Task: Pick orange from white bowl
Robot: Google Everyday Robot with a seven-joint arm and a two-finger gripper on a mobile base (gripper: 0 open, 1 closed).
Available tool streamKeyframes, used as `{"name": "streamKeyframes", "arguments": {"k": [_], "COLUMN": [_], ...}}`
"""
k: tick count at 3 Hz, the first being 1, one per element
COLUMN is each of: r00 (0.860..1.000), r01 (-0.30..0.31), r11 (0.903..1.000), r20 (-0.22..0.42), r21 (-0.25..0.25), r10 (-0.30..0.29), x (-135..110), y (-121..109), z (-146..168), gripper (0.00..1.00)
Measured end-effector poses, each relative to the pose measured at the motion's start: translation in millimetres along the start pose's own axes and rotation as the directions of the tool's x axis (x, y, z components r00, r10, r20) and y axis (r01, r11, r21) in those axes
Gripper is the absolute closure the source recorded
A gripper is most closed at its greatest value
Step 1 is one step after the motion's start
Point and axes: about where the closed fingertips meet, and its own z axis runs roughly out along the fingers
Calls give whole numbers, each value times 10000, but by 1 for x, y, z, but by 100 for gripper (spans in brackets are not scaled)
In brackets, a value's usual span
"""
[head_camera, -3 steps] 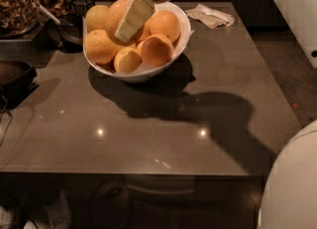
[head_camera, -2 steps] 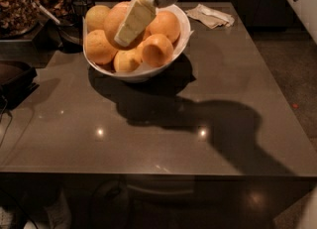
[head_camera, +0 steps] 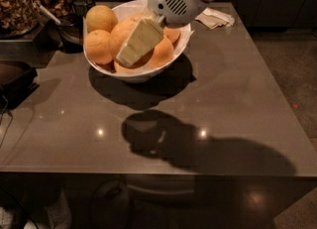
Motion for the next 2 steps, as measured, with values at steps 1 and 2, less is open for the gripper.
{"name": "streamKeyframes", "arguments": {"k": [1, 2], "r00": [9994, 9994], "r01": [-334, -338], "r11": [9990, 9990], "r20": [-77, -96], "r21": [289, 286], "r10": [337, 341], "x": [10, 11], "y": [13, 14], "z": [-7, -7], "gripper": [100, 100]}}
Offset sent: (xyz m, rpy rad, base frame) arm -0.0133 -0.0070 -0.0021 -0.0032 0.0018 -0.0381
